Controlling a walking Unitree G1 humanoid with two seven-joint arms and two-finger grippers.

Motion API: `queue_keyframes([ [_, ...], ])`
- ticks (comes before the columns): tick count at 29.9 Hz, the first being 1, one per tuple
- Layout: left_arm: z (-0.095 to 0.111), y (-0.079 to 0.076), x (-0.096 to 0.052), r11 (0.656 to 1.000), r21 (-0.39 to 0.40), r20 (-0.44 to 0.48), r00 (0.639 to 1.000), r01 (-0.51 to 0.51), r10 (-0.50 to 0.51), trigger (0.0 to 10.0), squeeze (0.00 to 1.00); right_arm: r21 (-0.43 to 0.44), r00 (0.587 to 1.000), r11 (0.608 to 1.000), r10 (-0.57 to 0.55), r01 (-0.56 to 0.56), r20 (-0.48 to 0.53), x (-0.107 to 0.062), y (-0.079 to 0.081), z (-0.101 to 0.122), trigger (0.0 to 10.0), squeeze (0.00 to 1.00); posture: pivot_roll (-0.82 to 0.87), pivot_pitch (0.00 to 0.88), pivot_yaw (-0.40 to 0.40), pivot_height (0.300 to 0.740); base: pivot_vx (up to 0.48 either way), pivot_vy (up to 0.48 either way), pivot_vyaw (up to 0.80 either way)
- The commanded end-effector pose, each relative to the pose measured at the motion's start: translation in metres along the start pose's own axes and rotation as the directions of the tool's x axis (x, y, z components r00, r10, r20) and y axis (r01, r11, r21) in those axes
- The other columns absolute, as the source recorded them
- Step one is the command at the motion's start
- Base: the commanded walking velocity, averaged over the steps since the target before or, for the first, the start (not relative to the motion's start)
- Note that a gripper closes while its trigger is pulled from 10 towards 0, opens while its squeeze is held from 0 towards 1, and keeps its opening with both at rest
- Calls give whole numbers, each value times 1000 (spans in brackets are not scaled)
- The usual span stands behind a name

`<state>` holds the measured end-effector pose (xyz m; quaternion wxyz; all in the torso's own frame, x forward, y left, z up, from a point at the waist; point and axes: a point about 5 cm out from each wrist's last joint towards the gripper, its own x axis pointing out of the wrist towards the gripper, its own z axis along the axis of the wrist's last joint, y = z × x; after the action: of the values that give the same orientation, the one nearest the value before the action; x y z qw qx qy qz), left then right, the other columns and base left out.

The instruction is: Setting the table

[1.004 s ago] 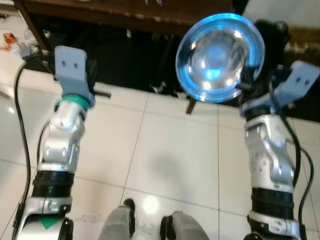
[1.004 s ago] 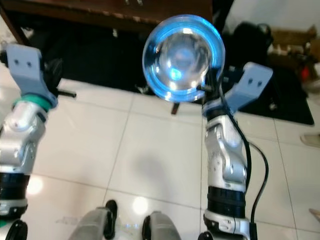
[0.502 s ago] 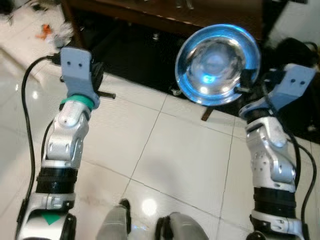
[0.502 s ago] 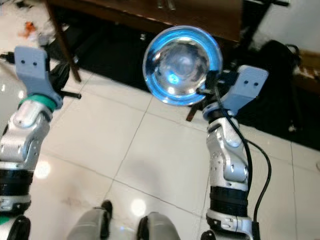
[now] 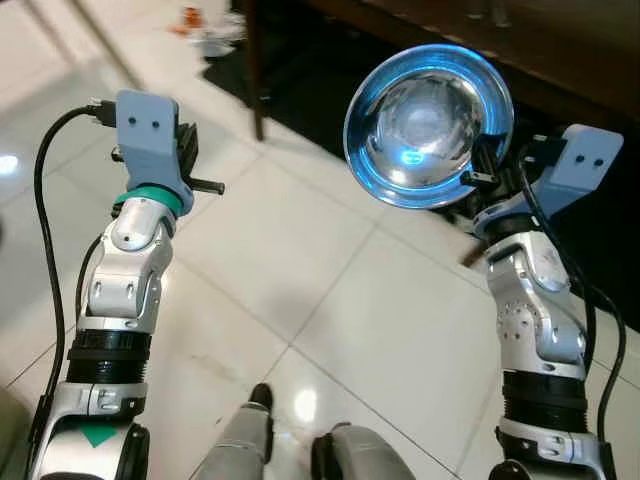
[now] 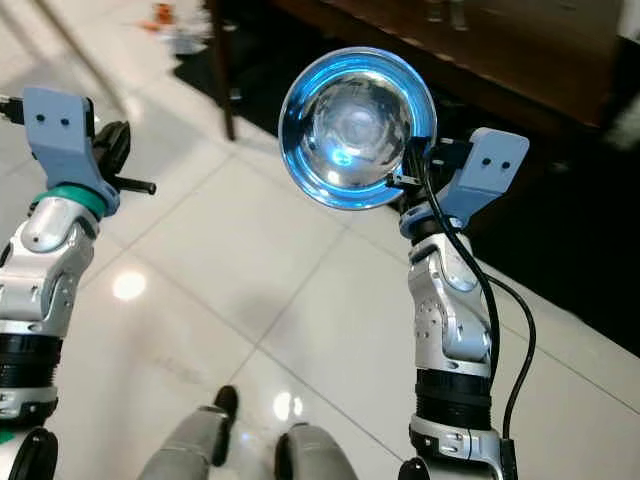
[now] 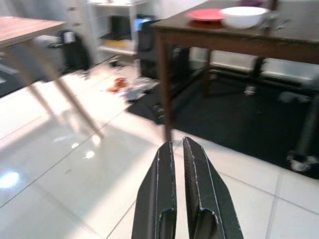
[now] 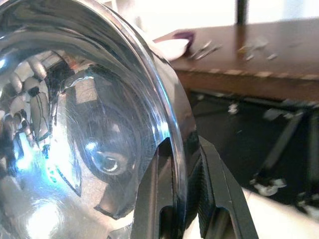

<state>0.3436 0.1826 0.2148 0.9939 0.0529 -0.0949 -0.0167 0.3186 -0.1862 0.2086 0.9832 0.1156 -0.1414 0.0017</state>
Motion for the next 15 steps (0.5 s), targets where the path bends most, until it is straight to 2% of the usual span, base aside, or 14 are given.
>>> queue_keyframes([
  [1,-4,-1,-2,1000,6,-19,1000,3,-3,10000,0,4,1000,1000,-13,13,15,-2,-4,2,10000,0,21,82,-24,740,0,0,800],
  [15,-4,0,-1,1000,9,-20,1000,-5,5,10000,0,4,1000,1000,-16,16,13,-2,-4,2,10000,0,21,91,-23,740,0,0,800],
])
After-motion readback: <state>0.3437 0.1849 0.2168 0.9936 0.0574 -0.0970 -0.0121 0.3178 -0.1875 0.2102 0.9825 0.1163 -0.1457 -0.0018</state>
